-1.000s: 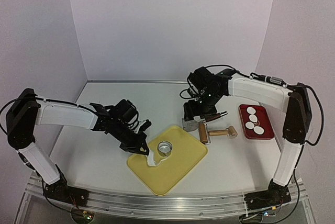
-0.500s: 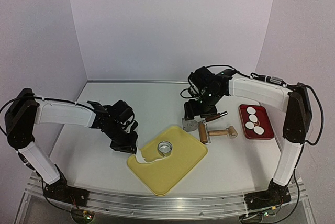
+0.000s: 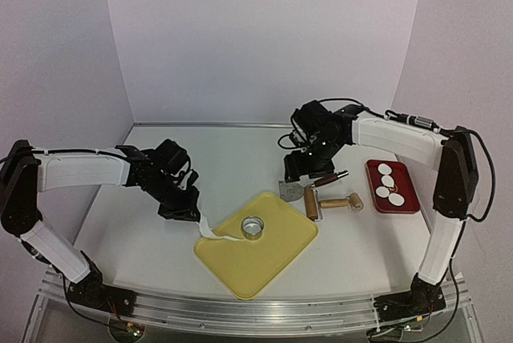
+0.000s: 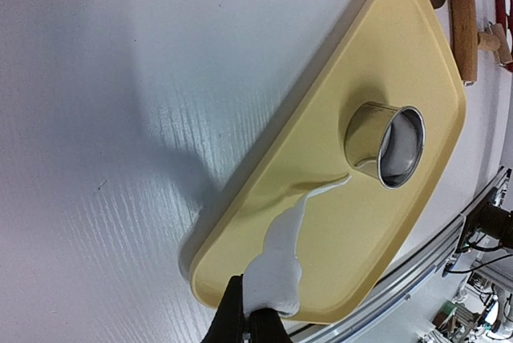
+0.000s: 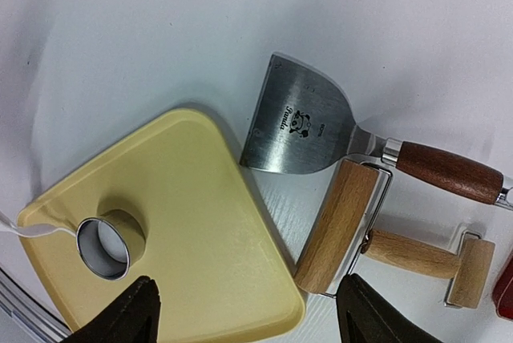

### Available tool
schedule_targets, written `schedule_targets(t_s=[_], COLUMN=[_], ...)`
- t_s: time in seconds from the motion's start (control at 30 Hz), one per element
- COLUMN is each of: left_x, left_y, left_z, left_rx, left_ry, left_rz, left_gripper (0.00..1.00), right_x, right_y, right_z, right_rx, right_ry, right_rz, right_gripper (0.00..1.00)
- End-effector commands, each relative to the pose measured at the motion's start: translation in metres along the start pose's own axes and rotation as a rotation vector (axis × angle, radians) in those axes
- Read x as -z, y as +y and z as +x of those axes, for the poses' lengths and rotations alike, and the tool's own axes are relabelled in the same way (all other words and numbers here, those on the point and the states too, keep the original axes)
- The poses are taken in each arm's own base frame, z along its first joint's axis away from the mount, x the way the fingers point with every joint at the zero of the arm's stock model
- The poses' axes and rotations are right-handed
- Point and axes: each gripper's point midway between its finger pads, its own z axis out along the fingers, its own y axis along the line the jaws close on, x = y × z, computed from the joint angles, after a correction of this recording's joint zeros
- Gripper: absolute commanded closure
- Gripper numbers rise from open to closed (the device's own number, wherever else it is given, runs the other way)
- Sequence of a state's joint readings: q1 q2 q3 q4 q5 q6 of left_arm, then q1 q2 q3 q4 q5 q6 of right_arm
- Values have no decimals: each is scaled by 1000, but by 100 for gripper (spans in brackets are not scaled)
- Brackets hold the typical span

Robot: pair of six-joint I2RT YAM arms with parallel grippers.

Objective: Roll out the dumpling wrappers from the dough

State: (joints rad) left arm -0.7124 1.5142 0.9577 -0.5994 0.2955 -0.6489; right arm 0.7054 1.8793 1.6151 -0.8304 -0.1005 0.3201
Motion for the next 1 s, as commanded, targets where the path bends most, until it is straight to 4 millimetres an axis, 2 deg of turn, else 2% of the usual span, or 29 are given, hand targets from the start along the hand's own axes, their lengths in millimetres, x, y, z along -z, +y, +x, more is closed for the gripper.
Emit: schedule_targets(t_s=[0.0, 0.13, 0.27, 0.4, 0.53, 0.67, 0.77, 0.8, 0.97], left_x=[34, 41, 21, -3, -24, -38, -36, -33, -17], left_y=[-46, -80, -109, -125, -126, -117, -117, -118, -108], left_z=[-18, -9, 14, 33, 44, 51, 53, 53, 61], left_rx=[-113, -213, -279, -316, -328, -319, -333, -341, -352], left_ry=[-76, -22, 98, 177, 231, 287, 312, 315, 354], left_rz=[169, 289, 320, 314, 281, 235, 221, 219, 161], left_gripper=[100, 100, 100, 100, 96, 78, 52, 47, 33], right_x=[5, 3, 1, 0, 4, 8, 10, 10, 11], right_y=[-2, -4, -3, -5, -9, -13, -15, -15, -16], right_z=[-17, -17, -14, -8, -3, 0, 1, 1, 2], right_rx=[3, 4, 12, 16, 23, 30, 35, 36, 52], right_ry=[-34, -27, -16, -5, -6, -12, -16, -17, -20], right_rz=[-17, -25, -36, -33, -19, -4, 5, 5, 12], right_gripper=[24, 24, 24, 24, 24, 24, 24, 24, 24])
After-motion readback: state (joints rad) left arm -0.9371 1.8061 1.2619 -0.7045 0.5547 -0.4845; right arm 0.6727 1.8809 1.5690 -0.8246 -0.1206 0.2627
